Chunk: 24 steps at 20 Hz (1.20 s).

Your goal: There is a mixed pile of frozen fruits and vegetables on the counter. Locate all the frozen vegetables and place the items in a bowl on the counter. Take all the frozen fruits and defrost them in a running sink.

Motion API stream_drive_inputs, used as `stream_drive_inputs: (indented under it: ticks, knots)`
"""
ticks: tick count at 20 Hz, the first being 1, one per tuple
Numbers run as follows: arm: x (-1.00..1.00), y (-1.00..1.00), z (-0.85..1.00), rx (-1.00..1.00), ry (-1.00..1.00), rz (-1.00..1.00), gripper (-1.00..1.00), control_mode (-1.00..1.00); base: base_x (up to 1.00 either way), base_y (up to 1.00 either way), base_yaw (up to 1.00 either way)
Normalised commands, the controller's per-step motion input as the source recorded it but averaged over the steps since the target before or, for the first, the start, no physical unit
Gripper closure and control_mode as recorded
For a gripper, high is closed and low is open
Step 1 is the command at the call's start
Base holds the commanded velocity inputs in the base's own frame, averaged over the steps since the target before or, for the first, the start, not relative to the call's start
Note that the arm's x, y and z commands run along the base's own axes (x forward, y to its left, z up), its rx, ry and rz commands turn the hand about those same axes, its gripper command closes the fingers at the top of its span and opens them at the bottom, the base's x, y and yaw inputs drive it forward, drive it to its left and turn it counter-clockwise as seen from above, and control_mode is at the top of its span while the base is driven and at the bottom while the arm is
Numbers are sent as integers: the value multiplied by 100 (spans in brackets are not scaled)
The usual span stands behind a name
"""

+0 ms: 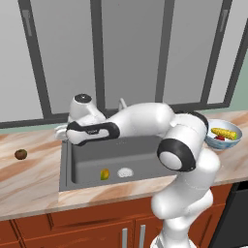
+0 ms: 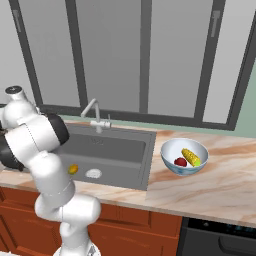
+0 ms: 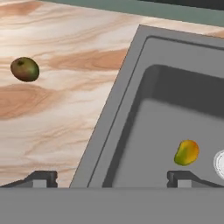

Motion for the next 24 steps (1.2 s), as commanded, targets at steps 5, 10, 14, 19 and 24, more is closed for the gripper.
stream_drive_inputs:
  ticks: [5, 10, 14, 19, 24]
  knots:
    - [21, 100, 4, 6, 20, 60, -100, -100, 0, 0, 0]
    - [0, 91, 0, -9, 0, 13, -100, -100, 0, 0, 0]
    - [0, 71, 0, -15, 0, -30, -100, -100, 0, 0, 0]
    - [2, 69, -7, -3, 1, -43, -100, -100, 0, 0, 0]
    - [0, 51, -37, 0, 0, -19, -100, -100, 0, 0, 0]
